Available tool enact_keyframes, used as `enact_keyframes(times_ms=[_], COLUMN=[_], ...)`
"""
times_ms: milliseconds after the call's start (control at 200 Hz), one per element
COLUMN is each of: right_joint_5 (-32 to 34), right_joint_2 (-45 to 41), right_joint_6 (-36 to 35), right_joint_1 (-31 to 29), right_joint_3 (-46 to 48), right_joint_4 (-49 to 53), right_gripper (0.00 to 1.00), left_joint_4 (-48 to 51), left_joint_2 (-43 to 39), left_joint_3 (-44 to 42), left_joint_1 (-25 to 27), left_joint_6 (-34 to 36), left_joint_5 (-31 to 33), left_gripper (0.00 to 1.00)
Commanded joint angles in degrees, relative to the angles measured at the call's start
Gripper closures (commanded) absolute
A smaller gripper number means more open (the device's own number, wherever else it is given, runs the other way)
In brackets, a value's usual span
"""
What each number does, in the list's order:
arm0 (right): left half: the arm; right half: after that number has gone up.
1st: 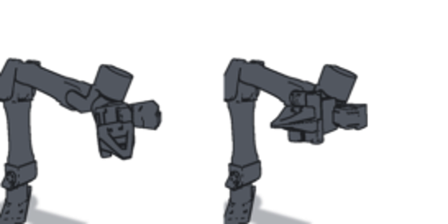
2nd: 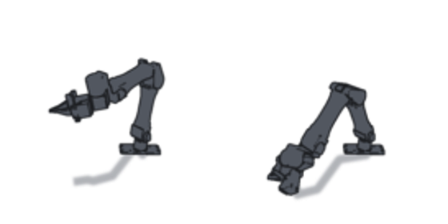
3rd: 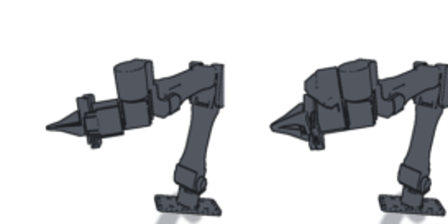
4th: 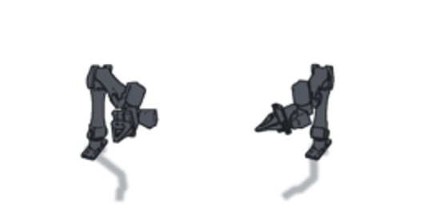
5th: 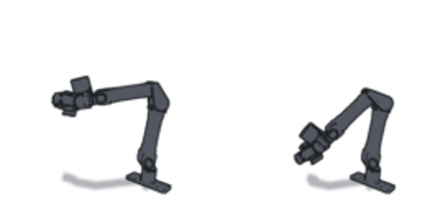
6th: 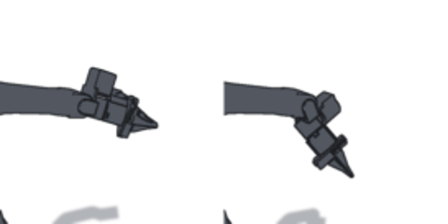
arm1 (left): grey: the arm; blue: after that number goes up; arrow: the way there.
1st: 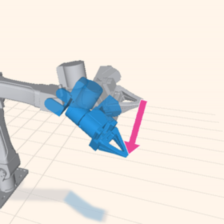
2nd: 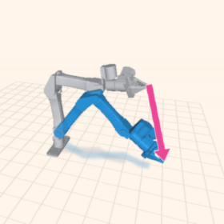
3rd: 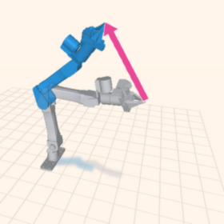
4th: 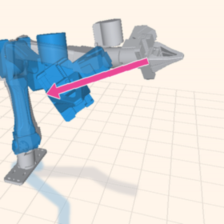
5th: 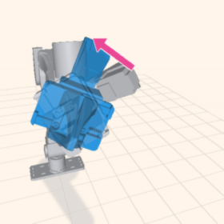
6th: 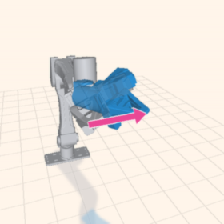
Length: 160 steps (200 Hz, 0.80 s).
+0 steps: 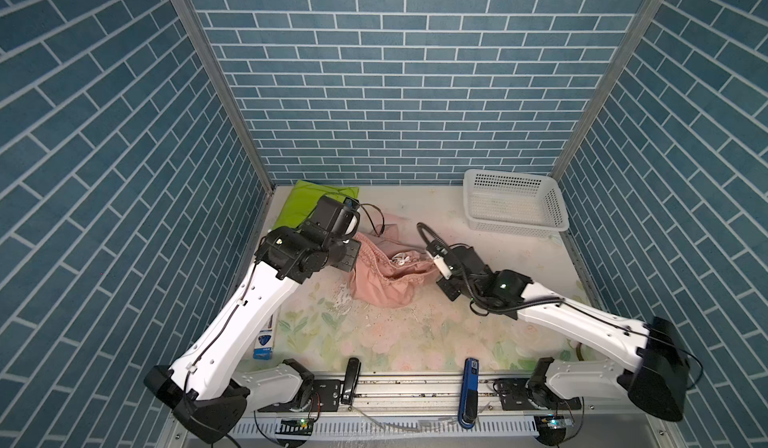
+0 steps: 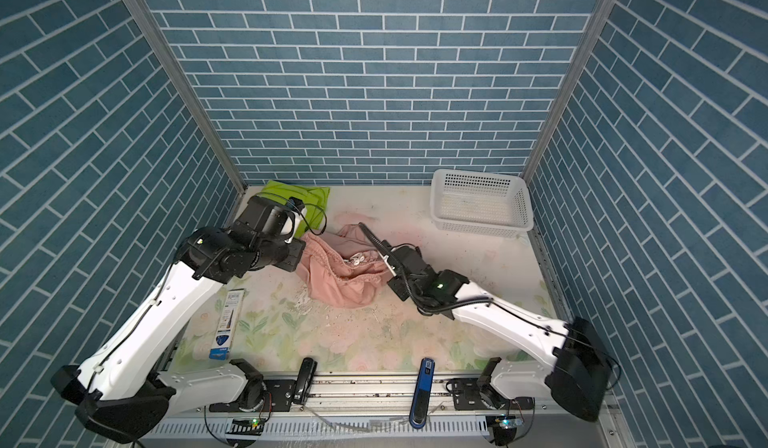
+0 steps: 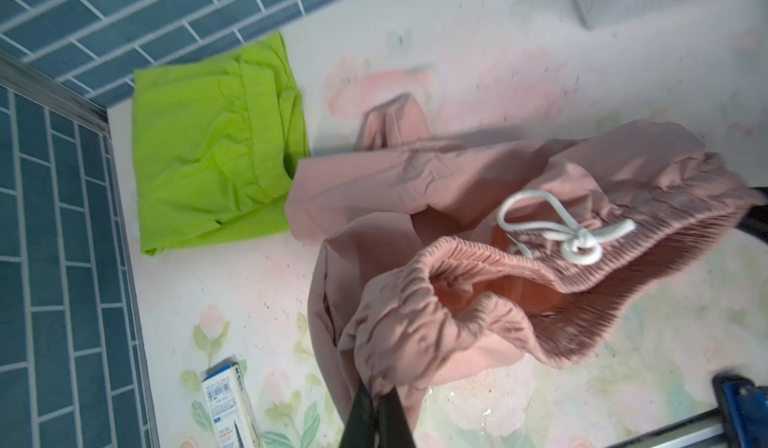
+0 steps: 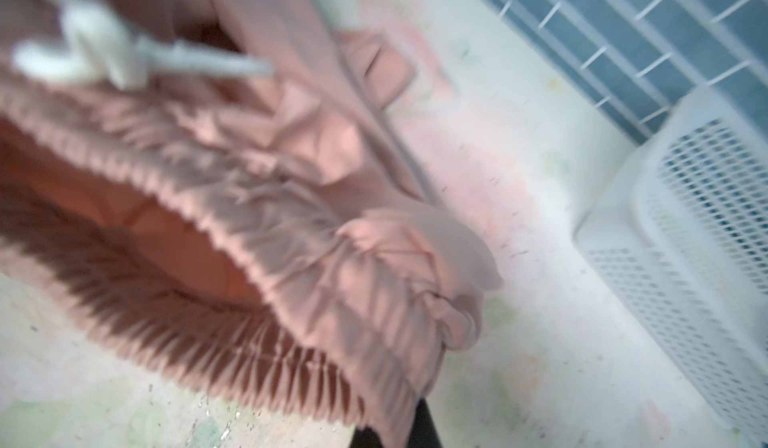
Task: Fold and stack the shorts
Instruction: 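Lift the pink shorts by the waistband high with both grippers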
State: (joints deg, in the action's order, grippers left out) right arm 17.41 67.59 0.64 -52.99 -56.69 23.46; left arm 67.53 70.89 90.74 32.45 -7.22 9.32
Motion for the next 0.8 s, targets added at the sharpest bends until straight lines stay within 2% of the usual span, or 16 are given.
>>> enact_keyframes(times_ms=[0,150,205,295,455,560,645,795], right_joint_5=[-3.4,-3.4,-4.3,-7.4,-12.3,-8.0,-4.1,-6.8], right_joint_2=[-7.1,-4.8,-4.4,-3.2,2.1,5.4,7.7,13.5], right_joint_6=[1.1,-2.7,-3.3,-2.4,0.0,0.3,0.0,-1.5], right_joint_1=[1.5,2.9,3.4,4.8,5.7,5.9,6.8,10.6], right_joint_3=[-7.8,-21.6,-25.3,-32.7,-46.9,-50.8,-51.8,-55.1], right_joint_4=[8.1,15.4,15.9,19.9,34.5,39.6,39.5,38.2], right_gripper=[1.00,1.00,1.00,1.00,1.00,1.00,1.00,1.00], left_joint_4=[7.6,-2.2,-2.8,1.2,13.7,13.6,12.5,11.0], left_joint_2=[1.4,-0.6,-0.4,1.8,7.5,8.0,8.9,13.9], left_joint_3=[9.8,15.4,19.7,29.6,44.2,41.5,39.5,38.7], left_joint_1=[-0.8,-1.1,-1.3,-1.4,-2.0,-3.0,-4.8,-7.7], left_joint_6=[1.8,7.3,9.6,12.0,13.4,12.9,11.5,11.3], left_joint_5=[1.6,1.8,0.5,-0.3,0.9,4.1,3.4,-1.4], left_gripper=[1.00,1.00,1.00,1.00,0.99,0.99,1.00,1.00])
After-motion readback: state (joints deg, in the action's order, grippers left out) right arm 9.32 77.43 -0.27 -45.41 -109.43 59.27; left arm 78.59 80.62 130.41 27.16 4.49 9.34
